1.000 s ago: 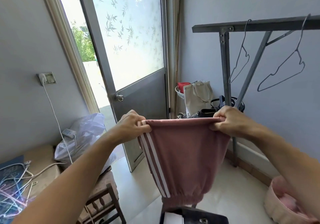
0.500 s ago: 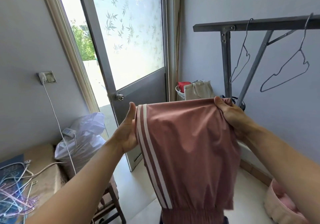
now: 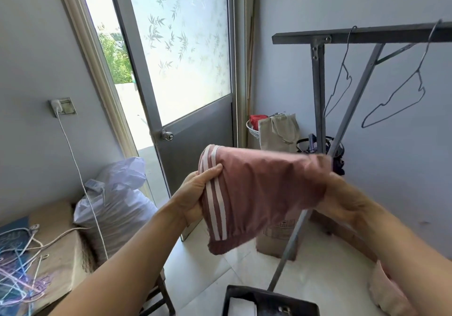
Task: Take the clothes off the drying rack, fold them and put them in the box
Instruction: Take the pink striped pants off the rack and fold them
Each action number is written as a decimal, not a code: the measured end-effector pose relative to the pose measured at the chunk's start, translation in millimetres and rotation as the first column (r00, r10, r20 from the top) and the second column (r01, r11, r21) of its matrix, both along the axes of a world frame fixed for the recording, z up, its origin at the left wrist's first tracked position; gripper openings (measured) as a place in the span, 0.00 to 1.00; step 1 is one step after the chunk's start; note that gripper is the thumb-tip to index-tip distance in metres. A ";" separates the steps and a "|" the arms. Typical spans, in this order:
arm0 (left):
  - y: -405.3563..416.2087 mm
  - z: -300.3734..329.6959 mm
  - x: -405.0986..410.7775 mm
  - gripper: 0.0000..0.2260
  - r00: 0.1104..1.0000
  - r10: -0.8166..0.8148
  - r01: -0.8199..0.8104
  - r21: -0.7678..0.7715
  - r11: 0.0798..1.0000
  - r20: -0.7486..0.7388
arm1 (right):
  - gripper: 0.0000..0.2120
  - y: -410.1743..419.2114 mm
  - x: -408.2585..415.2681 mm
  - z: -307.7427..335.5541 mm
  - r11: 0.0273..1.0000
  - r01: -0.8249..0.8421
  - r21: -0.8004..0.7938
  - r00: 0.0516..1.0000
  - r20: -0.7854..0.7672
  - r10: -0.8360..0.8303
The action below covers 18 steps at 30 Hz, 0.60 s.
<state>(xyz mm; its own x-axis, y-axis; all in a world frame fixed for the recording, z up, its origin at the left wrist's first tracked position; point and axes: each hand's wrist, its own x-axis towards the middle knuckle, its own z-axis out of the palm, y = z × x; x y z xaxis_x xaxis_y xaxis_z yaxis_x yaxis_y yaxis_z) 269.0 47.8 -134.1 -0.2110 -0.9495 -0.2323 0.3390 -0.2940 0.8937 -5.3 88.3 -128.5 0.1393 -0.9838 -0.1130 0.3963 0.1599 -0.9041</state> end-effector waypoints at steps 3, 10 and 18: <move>-3.3 0.3 2.1 0.10 0.998 0.065 -0.066 0.036 0.997 0.014 | 0.18 -7.9 6.4 -9.7 0.993 0.104 0.054 0.976 -0.198 -0.091; -10.3 -6.9 -11.6 0.10 0.922 0.310 -0.301 -0.076 0.951 0.231 | 0.11 -27.5 19.3 -18.2 0.903 0.429 -0.018 0.849 -0.333 -0.410; -17.5 -15.1 -8.2 0.06 0.926 0.161 -0.141 -0.081 0.987 0.341 | 0.18 -34.5 21.5 -26.9 0.901 0.423 0.093 0.842 -0.408 -0.353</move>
<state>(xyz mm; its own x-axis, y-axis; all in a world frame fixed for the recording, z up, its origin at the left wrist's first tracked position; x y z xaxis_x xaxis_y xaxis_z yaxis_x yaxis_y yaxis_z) 260.8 30.3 -149.2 0.0197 -0.9770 -0.2122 0.0432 -0.2112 0.9765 16.2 53.8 -155.4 -0.3365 -0.9076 -0.2509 0.0980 0.2313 -0.9679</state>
